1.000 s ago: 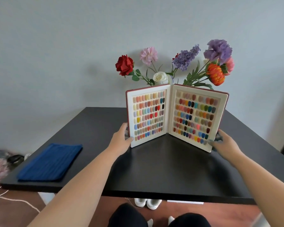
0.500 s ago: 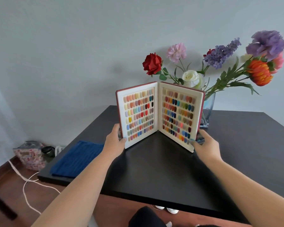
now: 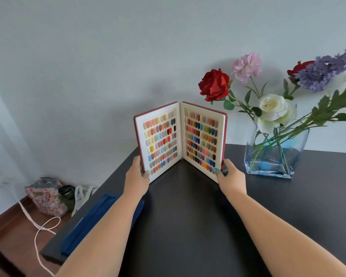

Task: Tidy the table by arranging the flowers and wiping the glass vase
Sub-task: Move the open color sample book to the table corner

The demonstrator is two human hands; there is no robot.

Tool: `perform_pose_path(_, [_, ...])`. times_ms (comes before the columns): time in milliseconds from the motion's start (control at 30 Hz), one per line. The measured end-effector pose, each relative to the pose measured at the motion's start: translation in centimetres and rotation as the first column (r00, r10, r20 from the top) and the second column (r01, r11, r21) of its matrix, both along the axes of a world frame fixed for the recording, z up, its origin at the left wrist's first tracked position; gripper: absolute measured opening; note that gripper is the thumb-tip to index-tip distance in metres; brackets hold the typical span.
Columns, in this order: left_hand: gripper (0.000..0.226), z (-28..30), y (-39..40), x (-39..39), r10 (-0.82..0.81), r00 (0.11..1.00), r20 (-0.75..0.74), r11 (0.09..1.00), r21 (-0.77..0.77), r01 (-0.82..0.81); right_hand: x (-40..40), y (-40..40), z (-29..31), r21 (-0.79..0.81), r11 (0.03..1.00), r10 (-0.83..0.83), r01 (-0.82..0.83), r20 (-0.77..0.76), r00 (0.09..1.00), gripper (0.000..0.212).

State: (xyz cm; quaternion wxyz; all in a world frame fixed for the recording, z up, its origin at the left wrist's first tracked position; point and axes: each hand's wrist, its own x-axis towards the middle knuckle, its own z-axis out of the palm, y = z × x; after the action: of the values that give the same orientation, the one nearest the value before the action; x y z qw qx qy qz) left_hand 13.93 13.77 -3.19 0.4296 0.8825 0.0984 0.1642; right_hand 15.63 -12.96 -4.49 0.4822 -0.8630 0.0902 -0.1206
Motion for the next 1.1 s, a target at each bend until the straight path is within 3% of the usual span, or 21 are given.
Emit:
perform_pose_path(500, [0.060, -1.1, 1.0, 13.8, 0.015, 1.000, -0.027, 0.999, 0.048, -0.014, 12.7, 0.7, -0.8, -0.032, 0.997, -0.063, 0.064, 0.036, 0.997, 0.043])
perform_pose_path(833, [0.057, -1.3, 2.2, 17.3, 0.014, 0.999, -0.041, 0.995, 0.098, -0.010, 14.7, -1.0, -0.5, -0.128, 0.987, -0.089, 0.092, 0.033, 0.996, 0.027])
perform_pose_path(1100, [0.057, -1.0, 1.8, 18.6, 0.012, 0.999, -0.038, 0.996, 0.085, -0.009, 15.3, -1.1, -0.3, -0.173, 0.978, -0.113, 0.113, 0.007, 0.994, 0.028])
